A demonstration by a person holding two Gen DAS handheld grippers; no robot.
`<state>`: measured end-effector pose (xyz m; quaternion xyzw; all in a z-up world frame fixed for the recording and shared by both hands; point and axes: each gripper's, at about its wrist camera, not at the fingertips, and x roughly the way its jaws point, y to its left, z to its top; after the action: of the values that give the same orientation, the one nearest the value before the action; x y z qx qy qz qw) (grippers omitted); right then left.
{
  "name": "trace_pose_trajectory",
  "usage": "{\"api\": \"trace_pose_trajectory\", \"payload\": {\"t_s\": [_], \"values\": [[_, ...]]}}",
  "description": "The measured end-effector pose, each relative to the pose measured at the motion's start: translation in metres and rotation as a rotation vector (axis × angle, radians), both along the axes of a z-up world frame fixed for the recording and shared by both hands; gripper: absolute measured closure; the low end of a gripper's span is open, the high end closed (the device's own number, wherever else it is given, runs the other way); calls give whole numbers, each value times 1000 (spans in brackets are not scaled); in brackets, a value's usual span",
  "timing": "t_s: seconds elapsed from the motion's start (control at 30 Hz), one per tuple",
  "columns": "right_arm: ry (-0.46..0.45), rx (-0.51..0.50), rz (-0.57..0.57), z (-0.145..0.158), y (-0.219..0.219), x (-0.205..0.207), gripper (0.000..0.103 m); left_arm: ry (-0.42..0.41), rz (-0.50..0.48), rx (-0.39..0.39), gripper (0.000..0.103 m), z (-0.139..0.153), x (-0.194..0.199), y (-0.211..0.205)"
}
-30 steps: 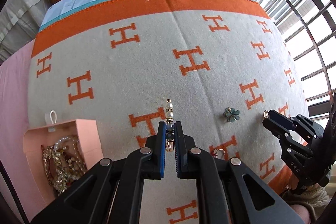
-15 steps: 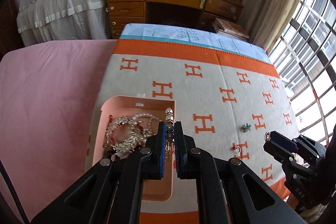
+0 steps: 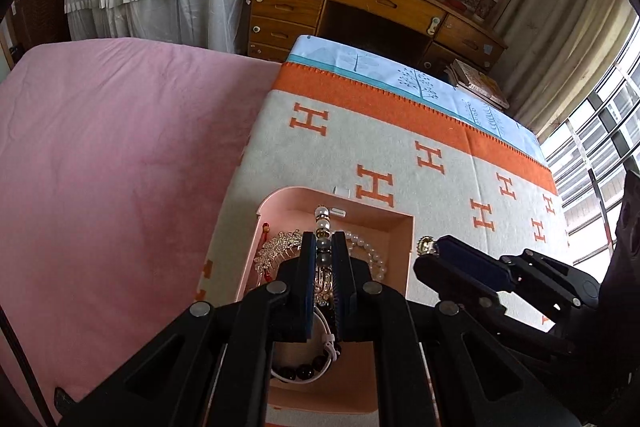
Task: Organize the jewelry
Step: 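Carry the pendant and brooch pin into the pink box and open both tools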
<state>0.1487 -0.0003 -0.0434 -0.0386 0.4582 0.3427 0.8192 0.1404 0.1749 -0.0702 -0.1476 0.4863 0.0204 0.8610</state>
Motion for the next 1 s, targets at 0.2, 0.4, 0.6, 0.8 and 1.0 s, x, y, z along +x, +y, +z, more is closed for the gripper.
{"api": "trace_pose_trajectory", "payload": {"t_s": [0.2, 0.4, 0.6, 0.8, 1.0], "values": [[122, -48, -41, -37, 8, 22, 83, 26, -15, -30, 98, -18, 17, 1], [161, -21, -82, -41, -3, 24, 82, 38, -40, -62, 98, -29, 33, -7], [100, 7, -111, -24, -13, 19, 76, 45, -68, -82, 98, -34, 39, -17], [87, 68, -174, -11, -35, 9, 76, 54, -90, -80, 96, -39, 36, -30], [39, 40, -224, -3, -55, -5, 76, 17, -96, -37, 77, -30, 21, -45]]}}
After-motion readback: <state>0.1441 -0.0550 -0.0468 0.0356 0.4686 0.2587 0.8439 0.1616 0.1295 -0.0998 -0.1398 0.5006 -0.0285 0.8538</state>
